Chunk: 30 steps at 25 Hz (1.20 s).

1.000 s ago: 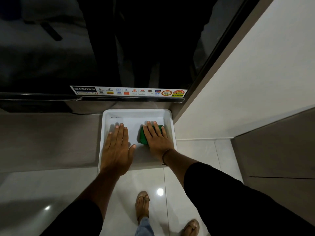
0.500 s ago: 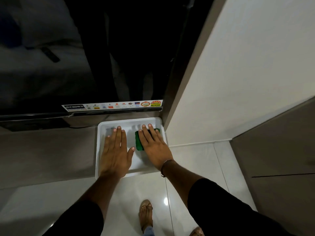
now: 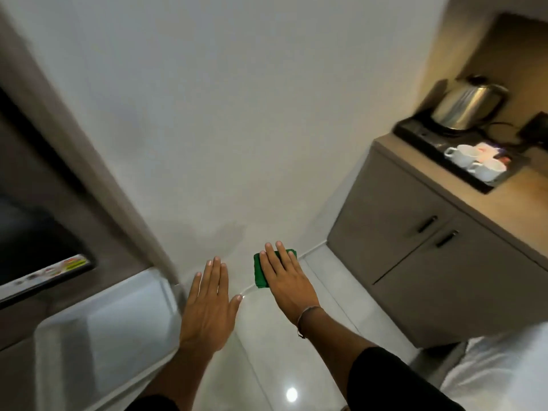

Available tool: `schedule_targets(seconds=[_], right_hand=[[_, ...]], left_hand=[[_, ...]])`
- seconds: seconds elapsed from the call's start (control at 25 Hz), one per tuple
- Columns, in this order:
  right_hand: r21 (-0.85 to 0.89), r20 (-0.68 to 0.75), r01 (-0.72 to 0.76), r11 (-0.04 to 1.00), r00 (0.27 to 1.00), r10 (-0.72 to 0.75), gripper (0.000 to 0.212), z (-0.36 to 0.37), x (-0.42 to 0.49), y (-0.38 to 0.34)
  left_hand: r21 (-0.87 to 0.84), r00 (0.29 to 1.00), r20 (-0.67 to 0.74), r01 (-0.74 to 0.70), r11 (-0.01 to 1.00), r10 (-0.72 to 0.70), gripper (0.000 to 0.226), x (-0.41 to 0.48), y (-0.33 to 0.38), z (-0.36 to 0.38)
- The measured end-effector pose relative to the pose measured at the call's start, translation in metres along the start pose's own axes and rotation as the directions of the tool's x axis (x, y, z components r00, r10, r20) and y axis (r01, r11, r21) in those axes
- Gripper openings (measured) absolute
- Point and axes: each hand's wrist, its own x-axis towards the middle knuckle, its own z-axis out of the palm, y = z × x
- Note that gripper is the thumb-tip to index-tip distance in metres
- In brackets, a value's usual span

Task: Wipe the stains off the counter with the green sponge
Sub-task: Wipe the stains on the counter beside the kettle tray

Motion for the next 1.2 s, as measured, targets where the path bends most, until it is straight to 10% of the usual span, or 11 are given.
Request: schedule_targets(seconds=[0.56,1.2], right_hand=[[-0.172,-0.100,-0.604,0.778,0.796,0.597,0.077,-0.134,-0.214,0.409],[-0.183,-0.029,-0.913,0.366,0.377,0.926,0.092,-0.160,-0.258,0.644]], left_hand=[[0.003,0.775,-0.075,-0.629,0.777,0.628,0.077,0.180,0.472,0.008],[-0.083,0.463,0.071,-0.880,0.467,0.884,0.076,0.377,0.747,0.052]])
